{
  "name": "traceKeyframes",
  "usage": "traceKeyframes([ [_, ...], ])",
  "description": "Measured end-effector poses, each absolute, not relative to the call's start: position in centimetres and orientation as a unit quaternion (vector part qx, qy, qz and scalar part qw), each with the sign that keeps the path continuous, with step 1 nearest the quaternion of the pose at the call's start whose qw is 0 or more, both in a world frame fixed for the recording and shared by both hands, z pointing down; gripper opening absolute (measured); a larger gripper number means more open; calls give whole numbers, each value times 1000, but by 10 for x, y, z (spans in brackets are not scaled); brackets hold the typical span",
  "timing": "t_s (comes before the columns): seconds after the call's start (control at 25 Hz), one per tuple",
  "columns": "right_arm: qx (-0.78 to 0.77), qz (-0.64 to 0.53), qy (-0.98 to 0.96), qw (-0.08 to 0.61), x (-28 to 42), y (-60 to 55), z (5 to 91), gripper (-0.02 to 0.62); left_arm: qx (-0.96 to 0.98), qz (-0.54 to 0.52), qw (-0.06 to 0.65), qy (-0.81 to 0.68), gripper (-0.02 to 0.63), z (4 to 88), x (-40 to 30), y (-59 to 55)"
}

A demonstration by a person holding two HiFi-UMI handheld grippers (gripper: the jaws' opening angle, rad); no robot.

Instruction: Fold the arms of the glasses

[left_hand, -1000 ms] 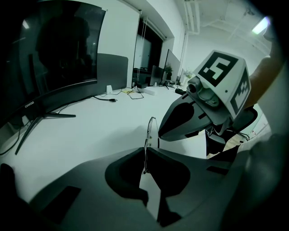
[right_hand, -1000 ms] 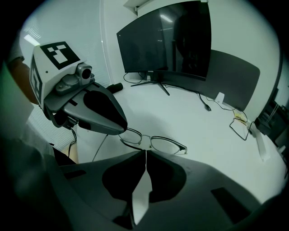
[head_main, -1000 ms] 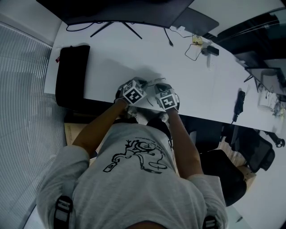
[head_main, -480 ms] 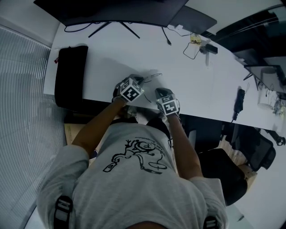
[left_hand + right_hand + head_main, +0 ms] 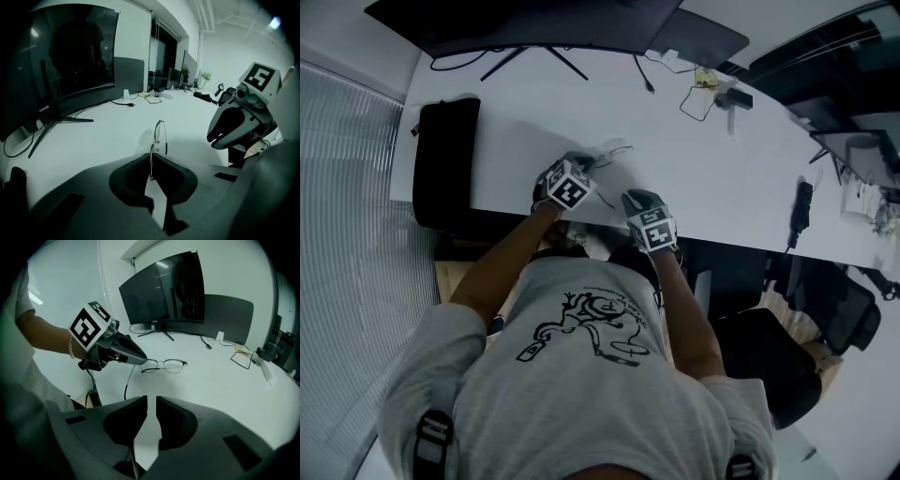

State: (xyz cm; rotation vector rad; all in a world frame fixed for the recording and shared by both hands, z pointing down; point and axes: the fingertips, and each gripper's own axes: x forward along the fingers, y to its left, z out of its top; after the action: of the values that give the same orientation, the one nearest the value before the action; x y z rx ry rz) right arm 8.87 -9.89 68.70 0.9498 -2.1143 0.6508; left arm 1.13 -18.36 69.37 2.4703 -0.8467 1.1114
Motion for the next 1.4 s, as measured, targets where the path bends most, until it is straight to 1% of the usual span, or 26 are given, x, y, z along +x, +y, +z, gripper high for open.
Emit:
traceKeyframes([
  [0.12,359,253,-828,349,83,-96,677,81,858,386,153,-303,34,694,13,-184],
  [0.48,315,270,-846,333,49,-77,671,77,852,388,160,-312,34,694,14,-191],
  [0.6,301,279,-847,338,37,-71,668,78,852,387,163,-314,34,695,14,-192],
  [0.84,279,297,-842,354,24,-58,691,78,852,384,166,-315,34,693,14,-193],
  [1.4,297,309,-822,374,30,-61,700,80,853,384,173,-308,34,694,8,-184],
])
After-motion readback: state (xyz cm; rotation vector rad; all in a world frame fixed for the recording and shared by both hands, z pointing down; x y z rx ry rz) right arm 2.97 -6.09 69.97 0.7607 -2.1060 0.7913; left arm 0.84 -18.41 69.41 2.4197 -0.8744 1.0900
